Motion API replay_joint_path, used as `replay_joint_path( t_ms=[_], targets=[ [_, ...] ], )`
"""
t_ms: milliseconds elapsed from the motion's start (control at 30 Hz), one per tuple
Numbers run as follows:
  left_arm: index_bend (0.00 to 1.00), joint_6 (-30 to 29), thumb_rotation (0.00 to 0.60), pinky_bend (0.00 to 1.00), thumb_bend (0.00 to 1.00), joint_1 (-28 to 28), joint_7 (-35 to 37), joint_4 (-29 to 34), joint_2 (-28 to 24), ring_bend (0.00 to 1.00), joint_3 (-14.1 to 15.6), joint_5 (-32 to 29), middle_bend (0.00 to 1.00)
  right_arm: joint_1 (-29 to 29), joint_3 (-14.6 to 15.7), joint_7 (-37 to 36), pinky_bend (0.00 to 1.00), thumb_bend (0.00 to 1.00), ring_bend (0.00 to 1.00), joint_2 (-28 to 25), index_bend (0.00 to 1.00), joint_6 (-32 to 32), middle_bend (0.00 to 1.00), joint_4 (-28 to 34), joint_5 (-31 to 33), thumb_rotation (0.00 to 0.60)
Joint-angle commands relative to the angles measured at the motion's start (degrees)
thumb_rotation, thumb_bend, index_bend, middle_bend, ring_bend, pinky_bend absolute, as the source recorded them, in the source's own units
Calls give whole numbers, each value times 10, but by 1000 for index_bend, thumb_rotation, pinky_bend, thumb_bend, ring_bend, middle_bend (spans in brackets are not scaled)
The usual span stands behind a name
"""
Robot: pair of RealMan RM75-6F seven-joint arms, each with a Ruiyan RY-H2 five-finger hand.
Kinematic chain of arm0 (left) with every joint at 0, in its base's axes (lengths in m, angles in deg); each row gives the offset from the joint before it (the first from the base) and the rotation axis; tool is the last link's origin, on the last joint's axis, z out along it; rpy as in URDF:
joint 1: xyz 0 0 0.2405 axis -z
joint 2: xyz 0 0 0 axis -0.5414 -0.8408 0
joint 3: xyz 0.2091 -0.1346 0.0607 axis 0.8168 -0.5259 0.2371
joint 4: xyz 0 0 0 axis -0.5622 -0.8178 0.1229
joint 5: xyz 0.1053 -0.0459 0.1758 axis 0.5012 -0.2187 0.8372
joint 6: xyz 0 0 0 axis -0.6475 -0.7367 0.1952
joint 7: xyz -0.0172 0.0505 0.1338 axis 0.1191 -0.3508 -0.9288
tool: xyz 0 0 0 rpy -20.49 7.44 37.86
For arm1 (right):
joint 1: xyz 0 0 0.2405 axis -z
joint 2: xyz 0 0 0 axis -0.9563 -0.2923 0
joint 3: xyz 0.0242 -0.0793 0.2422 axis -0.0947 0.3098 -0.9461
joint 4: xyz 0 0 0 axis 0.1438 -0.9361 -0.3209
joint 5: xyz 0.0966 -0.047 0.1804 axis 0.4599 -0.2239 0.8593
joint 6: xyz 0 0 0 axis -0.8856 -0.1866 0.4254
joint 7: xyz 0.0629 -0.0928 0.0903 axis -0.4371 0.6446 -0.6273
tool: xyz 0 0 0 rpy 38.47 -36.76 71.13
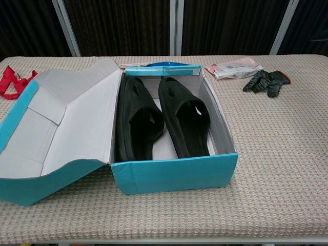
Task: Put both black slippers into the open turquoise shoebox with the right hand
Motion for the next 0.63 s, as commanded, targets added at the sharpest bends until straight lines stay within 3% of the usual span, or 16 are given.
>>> replay_joint_path(
  t_ms=[33, 300, 633],
  targets=[
    [237, -7, 600, 200, 175, 2, -11, 3, -1, 130, 0, 8, 230, 102, 47, 90, 0, 26, 0, -33, 10, 107, 35, 53, 46, 600],
    [238, -21, 600, 200, 175, 4, -27, 5, 0, 129, 4, 23, 230, 165, 82, 40, 0, 26, 0, 1, 1, 123, 24, 11, 31, 600],
    [238, -25, 600, 200, 175, 2, -43, 14, 0, 129, 7, 21, 229, 187, 90, 28, 0, 26, 0, 15, 0, 119, 23, -6, -10, 600]
  ],
)
